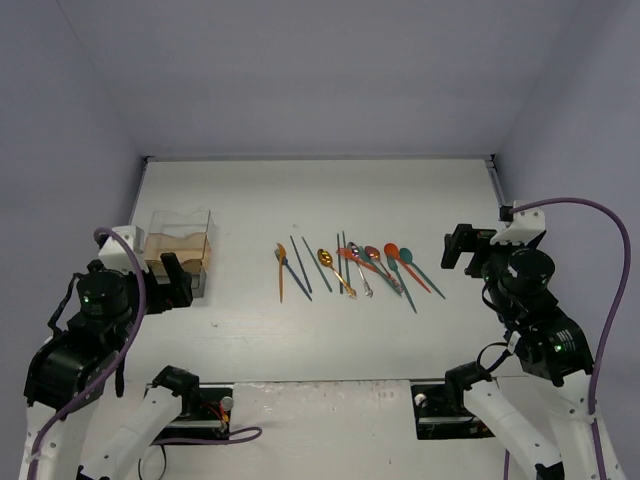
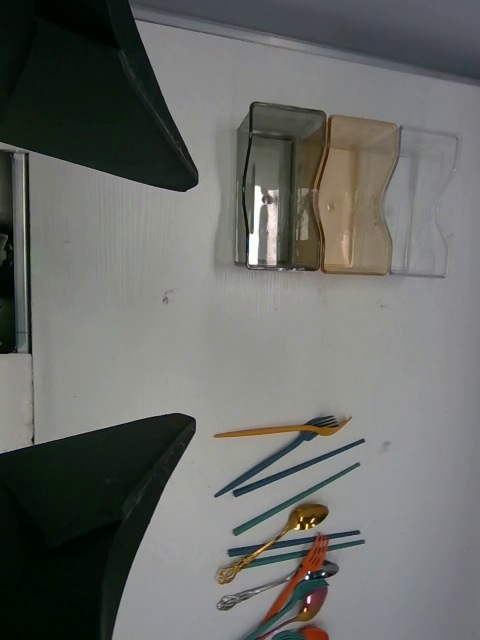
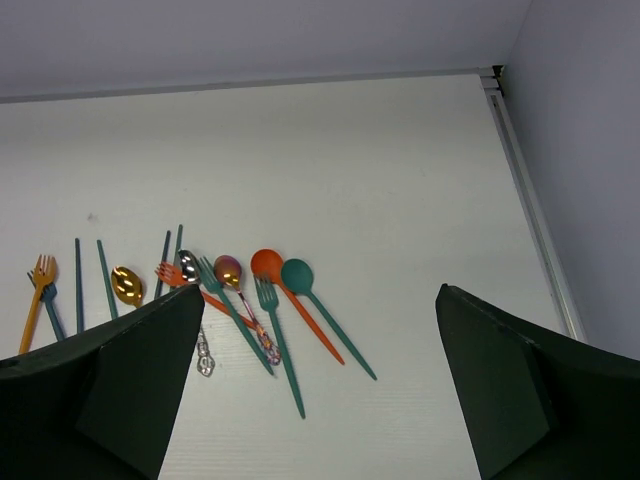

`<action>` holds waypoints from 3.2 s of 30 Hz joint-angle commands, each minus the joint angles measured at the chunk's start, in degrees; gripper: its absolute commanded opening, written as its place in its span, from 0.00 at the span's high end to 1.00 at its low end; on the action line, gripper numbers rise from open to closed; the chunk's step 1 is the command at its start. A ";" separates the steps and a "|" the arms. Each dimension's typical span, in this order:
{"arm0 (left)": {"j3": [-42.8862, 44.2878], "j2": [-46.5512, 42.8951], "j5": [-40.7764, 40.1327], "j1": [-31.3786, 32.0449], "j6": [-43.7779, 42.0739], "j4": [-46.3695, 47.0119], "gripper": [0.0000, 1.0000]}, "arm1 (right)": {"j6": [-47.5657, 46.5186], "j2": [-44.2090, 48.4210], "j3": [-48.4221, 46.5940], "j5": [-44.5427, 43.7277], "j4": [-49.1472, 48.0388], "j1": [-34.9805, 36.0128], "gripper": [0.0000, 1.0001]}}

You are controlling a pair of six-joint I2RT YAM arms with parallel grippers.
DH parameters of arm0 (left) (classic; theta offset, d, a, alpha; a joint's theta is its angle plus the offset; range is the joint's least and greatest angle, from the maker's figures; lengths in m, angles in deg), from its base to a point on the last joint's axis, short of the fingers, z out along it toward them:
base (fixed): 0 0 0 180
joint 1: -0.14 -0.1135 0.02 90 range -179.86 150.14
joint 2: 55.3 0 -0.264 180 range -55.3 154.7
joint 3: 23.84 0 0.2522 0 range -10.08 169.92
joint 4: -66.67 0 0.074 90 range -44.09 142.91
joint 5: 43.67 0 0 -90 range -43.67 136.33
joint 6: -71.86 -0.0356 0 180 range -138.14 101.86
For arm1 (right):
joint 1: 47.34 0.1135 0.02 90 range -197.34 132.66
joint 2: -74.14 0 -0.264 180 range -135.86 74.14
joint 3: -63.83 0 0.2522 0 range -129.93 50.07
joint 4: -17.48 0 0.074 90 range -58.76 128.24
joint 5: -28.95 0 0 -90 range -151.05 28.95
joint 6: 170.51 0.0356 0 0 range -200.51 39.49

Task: Sort the eating utensils into containers

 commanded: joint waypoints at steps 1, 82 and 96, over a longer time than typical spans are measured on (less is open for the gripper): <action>2.72 5.14 5.30 0.13 -1.35 1.99 0.07 | 2.58 -1.48 -1.78 -3.16 -4.11 0.31 0.00; 19.17 67.32 10.25 9.08 15.63 18.86 1.00 | 9.33 -4.29 4.96 6.42 -3.79 0.22 0.00; -3.91 35.26 1.23 -10.64 42.91 19.21 1.00 | 8.25 -2.95 3.59 9.18 -3.20 0.40 0.00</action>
